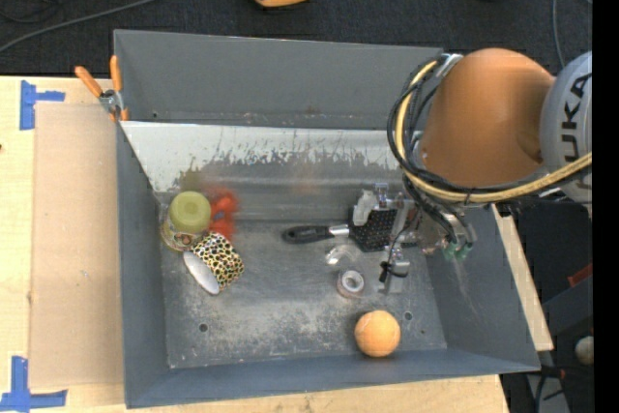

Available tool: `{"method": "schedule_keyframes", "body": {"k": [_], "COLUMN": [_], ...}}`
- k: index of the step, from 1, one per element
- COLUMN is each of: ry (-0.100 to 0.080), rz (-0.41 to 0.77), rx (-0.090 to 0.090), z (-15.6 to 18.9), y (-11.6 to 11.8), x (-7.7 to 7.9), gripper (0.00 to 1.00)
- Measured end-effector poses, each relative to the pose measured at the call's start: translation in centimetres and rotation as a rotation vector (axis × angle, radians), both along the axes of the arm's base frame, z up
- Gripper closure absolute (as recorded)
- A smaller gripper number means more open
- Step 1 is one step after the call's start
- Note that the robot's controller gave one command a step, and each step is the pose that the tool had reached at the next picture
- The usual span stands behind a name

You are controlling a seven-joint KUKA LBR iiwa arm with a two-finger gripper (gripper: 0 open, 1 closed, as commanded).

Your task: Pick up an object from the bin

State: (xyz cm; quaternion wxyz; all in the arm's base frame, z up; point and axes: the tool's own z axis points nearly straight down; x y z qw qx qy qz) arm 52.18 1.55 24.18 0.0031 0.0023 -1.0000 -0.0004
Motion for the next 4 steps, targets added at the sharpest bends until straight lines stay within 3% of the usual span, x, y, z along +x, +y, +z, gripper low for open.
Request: {"method": "schedule_keyframes", "body": {"k": [1,2,3,4], "ry": [-0.005,-0.01,-0.013,-0.021], "rz": [-0.001,0.043,0.042,0.015], "rx": [0.0,0.0,0.003,0.008], "z": [0.2,-9.1,-17.5,-17.0], "y": [0.0,-3.7,-4.7,-9.8], "x": [0.1,5.6,8.9,10.2], "gripper": [0.0,0.0,0.0,0.0]}}
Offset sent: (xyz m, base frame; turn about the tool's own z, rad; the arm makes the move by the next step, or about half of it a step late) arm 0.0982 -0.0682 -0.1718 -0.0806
